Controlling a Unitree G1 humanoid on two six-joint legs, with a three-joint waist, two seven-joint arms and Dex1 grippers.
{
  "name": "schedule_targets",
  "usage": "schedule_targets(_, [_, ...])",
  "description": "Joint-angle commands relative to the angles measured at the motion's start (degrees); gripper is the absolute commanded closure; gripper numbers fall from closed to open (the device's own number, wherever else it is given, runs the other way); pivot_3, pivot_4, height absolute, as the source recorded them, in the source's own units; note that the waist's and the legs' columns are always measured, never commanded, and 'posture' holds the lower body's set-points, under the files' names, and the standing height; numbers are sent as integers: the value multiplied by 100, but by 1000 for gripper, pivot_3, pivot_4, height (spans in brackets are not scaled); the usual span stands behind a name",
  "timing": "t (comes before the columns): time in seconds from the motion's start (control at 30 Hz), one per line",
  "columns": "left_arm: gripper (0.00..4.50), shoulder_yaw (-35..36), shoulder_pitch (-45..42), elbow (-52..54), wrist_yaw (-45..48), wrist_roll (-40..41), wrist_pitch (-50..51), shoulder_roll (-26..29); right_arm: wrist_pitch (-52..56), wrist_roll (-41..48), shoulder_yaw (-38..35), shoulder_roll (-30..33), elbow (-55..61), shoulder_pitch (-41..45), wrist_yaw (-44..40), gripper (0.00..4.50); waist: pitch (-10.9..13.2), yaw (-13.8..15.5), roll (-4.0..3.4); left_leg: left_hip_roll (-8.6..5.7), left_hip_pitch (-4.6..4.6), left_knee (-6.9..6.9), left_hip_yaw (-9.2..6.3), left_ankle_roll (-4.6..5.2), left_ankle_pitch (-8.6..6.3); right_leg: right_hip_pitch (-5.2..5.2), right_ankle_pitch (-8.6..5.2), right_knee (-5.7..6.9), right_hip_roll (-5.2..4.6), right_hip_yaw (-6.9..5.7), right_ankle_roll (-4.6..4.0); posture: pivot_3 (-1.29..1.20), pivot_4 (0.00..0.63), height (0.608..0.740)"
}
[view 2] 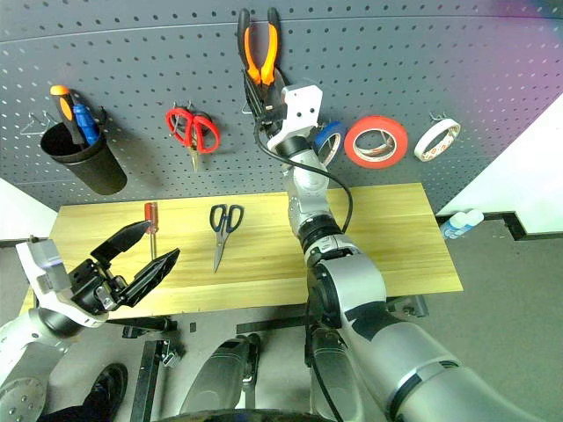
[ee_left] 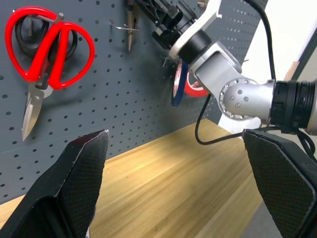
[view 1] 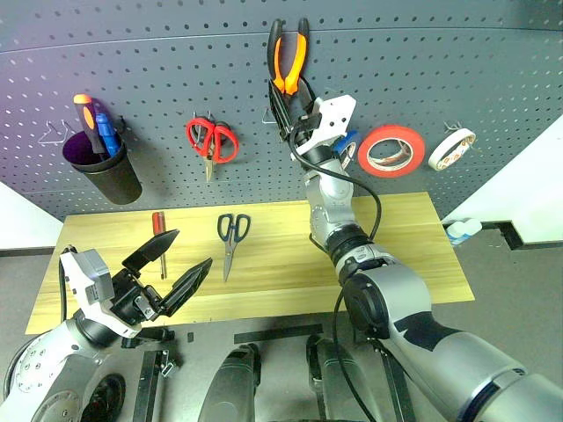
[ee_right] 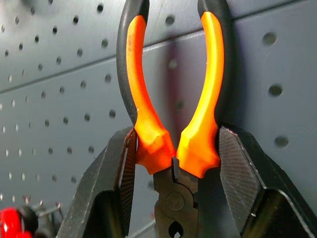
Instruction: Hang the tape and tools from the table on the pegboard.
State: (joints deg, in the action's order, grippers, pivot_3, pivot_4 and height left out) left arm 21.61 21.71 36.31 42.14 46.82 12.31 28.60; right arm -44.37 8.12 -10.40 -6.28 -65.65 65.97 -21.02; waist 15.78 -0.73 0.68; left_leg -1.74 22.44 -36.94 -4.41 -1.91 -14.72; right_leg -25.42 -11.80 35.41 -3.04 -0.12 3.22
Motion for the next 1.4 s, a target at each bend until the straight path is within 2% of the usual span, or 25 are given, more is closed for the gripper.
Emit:
schedule_targets(0.03, [0,87,-3,123,-2,33,-54,16,-259,-187,213,-64,120,-15,-59,2452,9,-2,0,2,1,1,0,0,0,0,0,-3,3,0,0,151,284,740])
schedule_targets(0.23, [0,66,-80,86,-24,4,-46,12,17,-245,290,-32,-32,-167,-74,2452,13,5,0,14,1,16,0,2,-2,-4,-3,-13,16,-1,-6,152,281,740])
schedule_targets(0.3, [0,65,-87,78,-19,0,-43,14,206,-144,240,-28,-62,-172,-237,1709,13,-2,0,16,1,23,0,2,-2,-5,-3,-16,17,-1,-8,152,278,740])
schedule_targets(0.33, [0,66,-101,72,-25,0,-41,14,256,-222,270,2,-87,-165,-122,1515,13,-1,0,18,1,26,2,2,-2,-7,-3,-16,18,-1,-8,152,276,740])
schedule_targets(0.47, [0,45,-151,40,-41,-18,-40,1,192,-358,294,61,-88,-123,176,173,13,4,0,25,-2,29,2,2,-2,-7,-2,-15,24,-1,-13,151,272,740])
schedule_targets(0.5, [0,37,-153,36,-40,-29,-46,-5,187,-353,301,58,-82,-117,158,38,13,6,0,27,-2,27,1,1,-2,-7,0,-15,25,-1,-18,151,271,740])
schedule_targets(0.73, [0,-15,-256,-12,-74,-64,-57,-20,-138,-402,335,74,37,-163,292,38,13,5,0,42,-1,3,1,1,-1,-2,0,-15,38,-1,-18,147,262,740])
schedule_targets(1.0, [0,-26,-288,-12,-70,-105,-81,-42,-932,-121,338,2,640,-478,-5,38,13,3,0,42,1,22,6,2,-2,-6,10,-24,42,-2,-33,143,258,740])
schedule_targets(1.17, [0,-61,-388,-98,-35,-135,-95,-59,-996,224,417,-18,1547,-780,-309,38,13,5,0,44,-1,25,4,2,-2,-7,11,-23,40,-2,-33,129,250,740])
schedule_targets(1.4, [0,-186,-639,-325,38,-266,-182,-103,-341,8,419,440,2694,-1369,152,38,10,18,5,44,-1,24,6,1,-2,-6,11,-24,41,-2,-34,97,232,740])
